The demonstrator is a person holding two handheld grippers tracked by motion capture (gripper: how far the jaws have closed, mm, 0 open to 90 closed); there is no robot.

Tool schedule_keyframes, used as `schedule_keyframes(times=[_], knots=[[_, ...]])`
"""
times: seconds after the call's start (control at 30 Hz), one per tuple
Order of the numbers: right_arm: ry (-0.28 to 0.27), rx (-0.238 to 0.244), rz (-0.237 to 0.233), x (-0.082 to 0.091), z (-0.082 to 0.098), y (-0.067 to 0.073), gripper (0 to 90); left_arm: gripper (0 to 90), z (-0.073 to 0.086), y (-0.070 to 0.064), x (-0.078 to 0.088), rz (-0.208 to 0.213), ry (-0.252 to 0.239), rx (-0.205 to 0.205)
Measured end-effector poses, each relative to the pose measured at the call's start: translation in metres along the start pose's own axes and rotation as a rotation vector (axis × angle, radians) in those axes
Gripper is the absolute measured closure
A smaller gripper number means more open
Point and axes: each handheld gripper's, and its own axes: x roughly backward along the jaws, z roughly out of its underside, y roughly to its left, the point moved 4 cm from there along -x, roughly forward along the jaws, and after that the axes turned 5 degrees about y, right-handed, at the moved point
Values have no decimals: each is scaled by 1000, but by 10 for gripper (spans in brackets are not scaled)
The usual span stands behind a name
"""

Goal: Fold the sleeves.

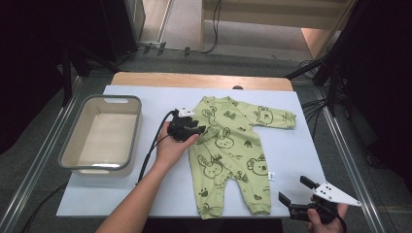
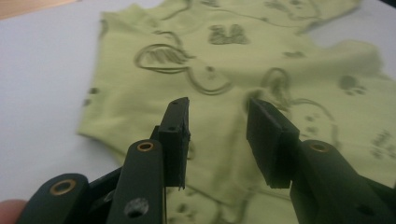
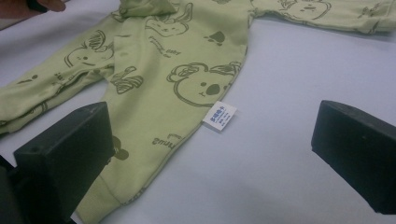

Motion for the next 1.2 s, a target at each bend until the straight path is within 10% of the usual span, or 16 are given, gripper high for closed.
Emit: schedule_keyframes(times=[0.13,0.47,0.7,1.2], knots=[[2,5,1,-1,0,1,0,648,4,-22,-6,60,35,-51],[3,5,-2,-1,1,1,0,894,23,-37,-20,52,133,-136],[7,7,-8,-2,1,4,0,595,26,-40,9,61,33,-72],[55,100,-117,-27,4,53,144,558,86,-54,36,-14,63,-48]])
